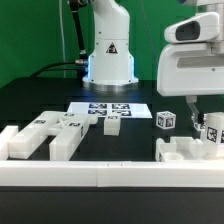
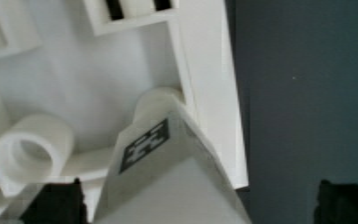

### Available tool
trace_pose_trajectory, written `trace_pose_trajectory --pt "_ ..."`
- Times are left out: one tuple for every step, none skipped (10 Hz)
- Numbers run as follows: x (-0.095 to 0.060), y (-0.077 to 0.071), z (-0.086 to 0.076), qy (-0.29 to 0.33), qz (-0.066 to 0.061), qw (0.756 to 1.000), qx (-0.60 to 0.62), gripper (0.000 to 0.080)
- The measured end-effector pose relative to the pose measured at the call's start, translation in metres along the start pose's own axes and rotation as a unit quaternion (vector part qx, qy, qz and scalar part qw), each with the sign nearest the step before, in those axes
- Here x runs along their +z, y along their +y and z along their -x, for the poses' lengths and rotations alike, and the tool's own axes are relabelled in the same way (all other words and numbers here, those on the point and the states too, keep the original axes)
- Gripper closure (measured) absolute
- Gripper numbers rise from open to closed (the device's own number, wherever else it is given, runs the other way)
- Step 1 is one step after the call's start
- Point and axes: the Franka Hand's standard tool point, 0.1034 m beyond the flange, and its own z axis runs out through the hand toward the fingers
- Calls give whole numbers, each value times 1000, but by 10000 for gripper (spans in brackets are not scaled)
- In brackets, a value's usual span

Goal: Assemble chair

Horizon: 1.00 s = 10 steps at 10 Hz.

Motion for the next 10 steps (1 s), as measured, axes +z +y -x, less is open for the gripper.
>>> trace_pose_trajectory --pt "1 1 1 0 1 999 -37 151" --pt "1 3 1 -1 1 997 -77 151" --pt "2 4 1 -2 1 993 -116 151" --pt "2 5 1 -2 1 988 -155 151" --pt "2 7 1 -2 1 984 -178 151" --pt "2 6 1 -2 1 985 -174 258" --pt "2 6 1 -2 1 985 -174 393" --pt "2 7 1 -2 1 985 -173 393" --pt "2 8 1 -2 2 987 -159 509" --pt "2 8 1 -2 2 987 -159 509"
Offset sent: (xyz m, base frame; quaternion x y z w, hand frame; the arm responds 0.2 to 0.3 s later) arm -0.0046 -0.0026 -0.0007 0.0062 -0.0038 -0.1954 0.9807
